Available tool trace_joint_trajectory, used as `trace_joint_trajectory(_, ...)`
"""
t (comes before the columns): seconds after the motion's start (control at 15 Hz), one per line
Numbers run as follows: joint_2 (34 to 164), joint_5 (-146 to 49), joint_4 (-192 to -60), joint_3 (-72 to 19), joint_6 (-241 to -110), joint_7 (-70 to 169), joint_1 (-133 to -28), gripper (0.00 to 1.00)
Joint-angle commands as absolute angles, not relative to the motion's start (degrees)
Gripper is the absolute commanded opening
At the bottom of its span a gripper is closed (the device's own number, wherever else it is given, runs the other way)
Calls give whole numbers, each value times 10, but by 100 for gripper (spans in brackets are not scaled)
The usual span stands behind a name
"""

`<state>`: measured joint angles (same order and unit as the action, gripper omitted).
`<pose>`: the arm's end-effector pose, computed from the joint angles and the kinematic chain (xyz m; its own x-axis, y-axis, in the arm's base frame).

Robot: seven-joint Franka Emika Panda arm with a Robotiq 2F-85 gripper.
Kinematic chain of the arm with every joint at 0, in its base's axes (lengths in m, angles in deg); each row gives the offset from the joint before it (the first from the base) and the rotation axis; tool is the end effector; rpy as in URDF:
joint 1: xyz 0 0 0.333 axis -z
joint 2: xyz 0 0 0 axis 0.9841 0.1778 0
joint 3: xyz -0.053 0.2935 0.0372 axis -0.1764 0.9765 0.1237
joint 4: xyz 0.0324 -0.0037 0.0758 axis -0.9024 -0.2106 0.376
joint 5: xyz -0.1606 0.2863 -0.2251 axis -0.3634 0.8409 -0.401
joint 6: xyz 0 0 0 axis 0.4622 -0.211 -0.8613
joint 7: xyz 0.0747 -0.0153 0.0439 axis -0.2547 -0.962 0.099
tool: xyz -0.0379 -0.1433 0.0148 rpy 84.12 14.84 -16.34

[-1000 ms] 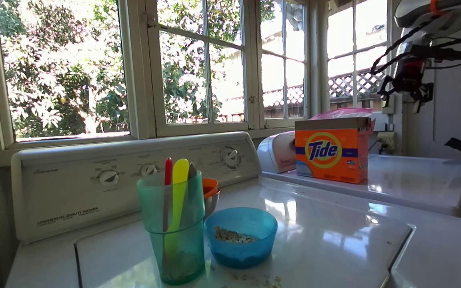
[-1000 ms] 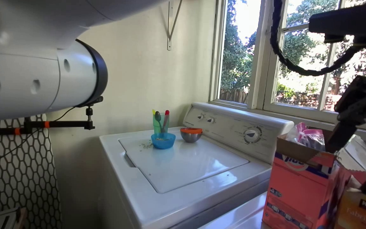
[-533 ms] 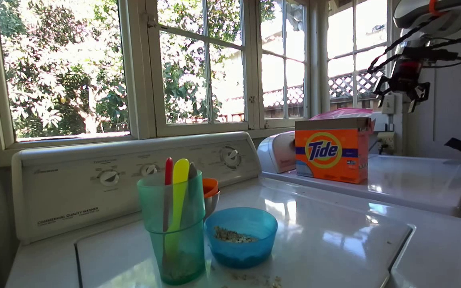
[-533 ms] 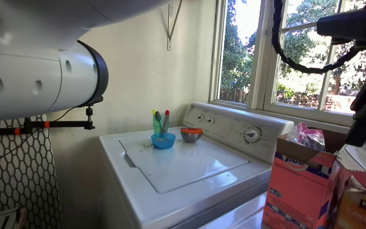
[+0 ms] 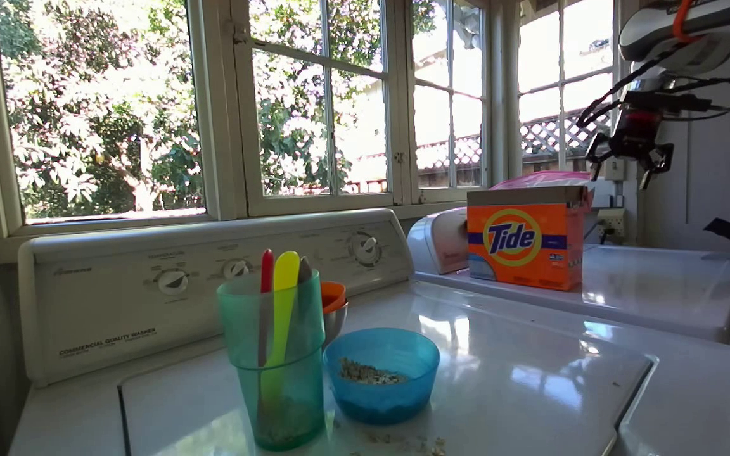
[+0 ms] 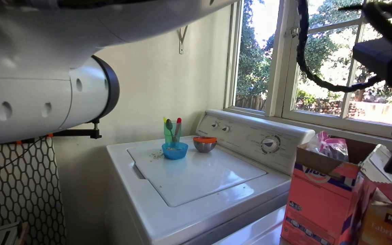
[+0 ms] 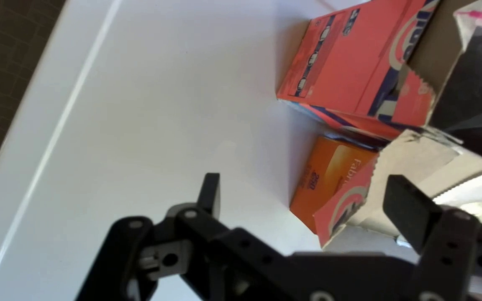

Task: Put the clear plastic inside the orange box and close the box.

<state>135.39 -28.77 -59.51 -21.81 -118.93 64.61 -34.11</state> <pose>0.5530 -0.4929 0.4652 0.4866 -0.8678 -0.1006 -0.8516 -0.4455 -0.2763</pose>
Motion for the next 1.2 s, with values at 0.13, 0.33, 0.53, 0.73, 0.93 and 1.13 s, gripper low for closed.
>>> trace_joint_trajectory(0.13, 1399, -252, -579, -176, -1208, 542, -325, 100)
trace_joint_trajectory(0.33, 1400, -222, -582, -147, -1213, 490, -309, 100)
trace_joint_trajectory(0.53, 1395, -207, -589, -135, -1219, 473, -298, 100)
trace_joint_trajectory(0.73, 1392, -205, -592, -131, -1234, 464, -295, 100)
trace_joint_trajectory(0.93, 1386, -221, -598, -142, -1232, 472, -300, 100)
trace_joint_trajectory(1.13, 1393, -196, -594, -117, -1232, 421, -295, 100)
